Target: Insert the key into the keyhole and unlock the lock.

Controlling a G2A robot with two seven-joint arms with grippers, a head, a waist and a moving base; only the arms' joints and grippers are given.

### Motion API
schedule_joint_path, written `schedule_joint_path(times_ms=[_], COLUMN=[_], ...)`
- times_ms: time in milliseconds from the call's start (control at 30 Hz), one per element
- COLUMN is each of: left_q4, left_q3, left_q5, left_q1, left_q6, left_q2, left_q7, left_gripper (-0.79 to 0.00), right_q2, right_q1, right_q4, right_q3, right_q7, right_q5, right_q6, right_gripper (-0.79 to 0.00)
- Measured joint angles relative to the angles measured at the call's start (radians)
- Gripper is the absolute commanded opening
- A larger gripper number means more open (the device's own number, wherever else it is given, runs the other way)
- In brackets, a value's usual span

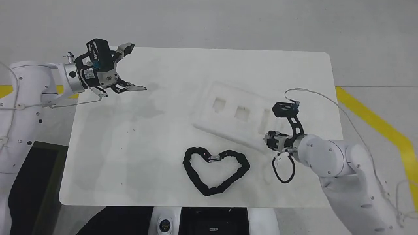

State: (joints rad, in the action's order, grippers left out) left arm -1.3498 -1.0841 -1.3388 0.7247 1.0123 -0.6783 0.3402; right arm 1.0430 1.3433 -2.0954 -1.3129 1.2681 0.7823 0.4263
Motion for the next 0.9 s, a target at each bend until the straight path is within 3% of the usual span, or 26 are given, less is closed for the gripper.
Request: schedule_joint_path(times_ms=[633, 900], left_q4=[0.0, 0.0], left_q3=[0.0, 0.0], left_q5=[0.0, 0.0], left_q1=[0.0, 0.0], left_q6=[0.0, 0.0], left_q2=[0.0, 0.0], left_q7=[0.0, 0.0], left_gripper=[0.0, 0.0], right_q2=[-0.012, -0.005], right_q1=[-0.011, -0.03], right_q4=[-0.089, -0.099], right_q3=[-0.039, -0.048], right_q7=[0.013, -0.007], right_q5=[0.269, 0.197], right_q6=[0.046, 0.014], right_gripper=[-0.785, -0.785])
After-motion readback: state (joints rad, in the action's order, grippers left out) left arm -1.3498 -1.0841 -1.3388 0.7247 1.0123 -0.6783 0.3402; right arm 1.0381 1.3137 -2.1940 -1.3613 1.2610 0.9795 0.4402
